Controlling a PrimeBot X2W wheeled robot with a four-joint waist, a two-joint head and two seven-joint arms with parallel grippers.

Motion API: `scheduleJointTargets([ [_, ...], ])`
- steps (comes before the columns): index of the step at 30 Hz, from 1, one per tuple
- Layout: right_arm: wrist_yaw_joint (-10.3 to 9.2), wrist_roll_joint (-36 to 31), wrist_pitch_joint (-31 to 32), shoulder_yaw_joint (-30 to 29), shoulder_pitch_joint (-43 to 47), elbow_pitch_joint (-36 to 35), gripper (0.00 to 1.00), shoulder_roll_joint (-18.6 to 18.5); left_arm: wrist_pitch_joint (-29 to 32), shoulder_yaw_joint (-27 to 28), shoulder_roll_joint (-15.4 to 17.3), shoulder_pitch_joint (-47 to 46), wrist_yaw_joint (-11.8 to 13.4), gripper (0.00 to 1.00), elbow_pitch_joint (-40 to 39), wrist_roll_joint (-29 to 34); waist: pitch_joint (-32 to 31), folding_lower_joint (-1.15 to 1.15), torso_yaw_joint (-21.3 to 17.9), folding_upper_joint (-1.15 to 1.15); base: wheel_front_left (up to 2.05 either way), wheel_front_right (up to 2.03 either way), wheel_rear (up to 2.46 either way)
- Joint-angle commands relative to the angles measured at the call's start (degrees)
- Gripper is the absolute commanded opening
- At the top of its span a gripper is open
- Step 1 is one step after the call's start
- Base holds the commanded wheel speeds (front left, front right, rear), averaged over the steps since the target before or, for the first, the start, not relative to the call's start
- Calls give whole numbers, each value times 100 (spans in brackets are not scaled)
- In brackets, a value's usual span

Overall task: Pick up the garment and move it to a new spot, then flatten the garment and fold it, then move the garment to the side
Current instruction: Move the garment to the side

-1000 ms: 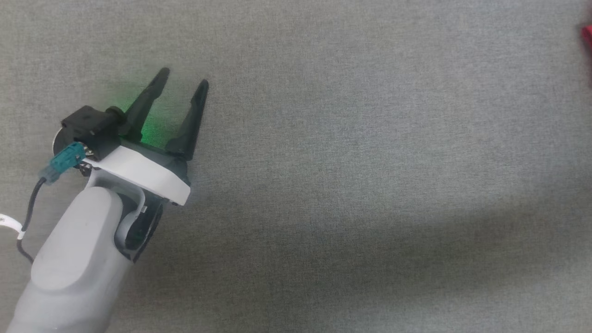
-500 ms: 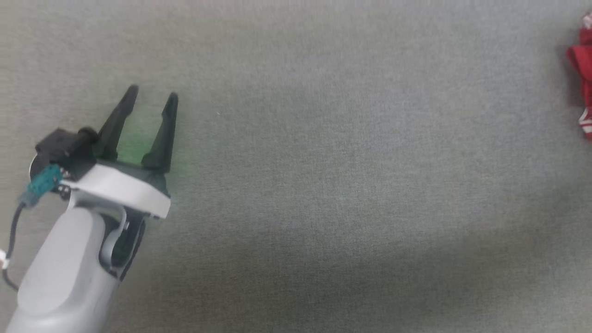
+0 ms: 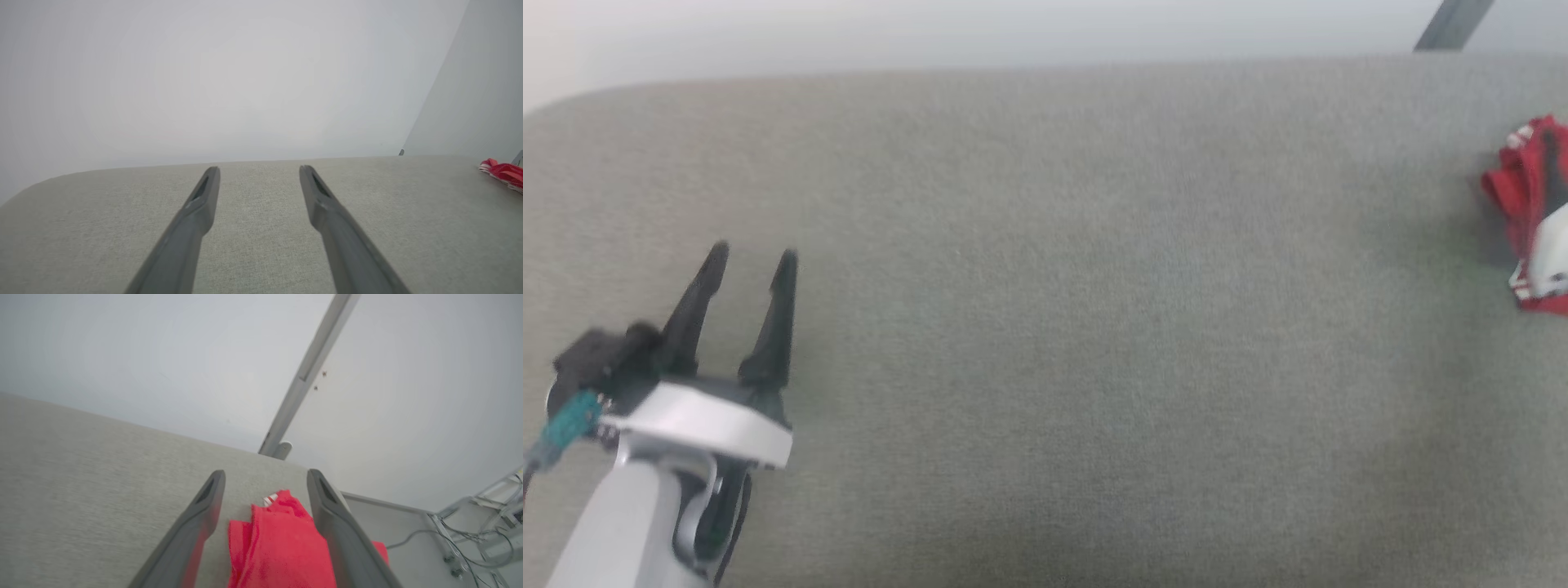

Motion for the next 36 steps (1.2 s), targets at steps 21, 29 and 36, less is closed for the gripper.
scheduleJointTargets([
  [21,-11,-264,-37,-585,3224,-3320,100,1537,-24,959,-227,1964,-11,100,-441,55,-1179,0,470,0,0,0,0],
  [29,-11,-269,-38,-569,4184,-4224,100,1868,-25,953,-243,2268,-13,100,-557,-27,-1369,0,530,0,0,0,0],
  [36,-11,-264,-38,-640,4812,-4830,100,2108,-25,813,-149,2396,-13,100,-641,-183,-1390,0,525,0,0,0,0],
])
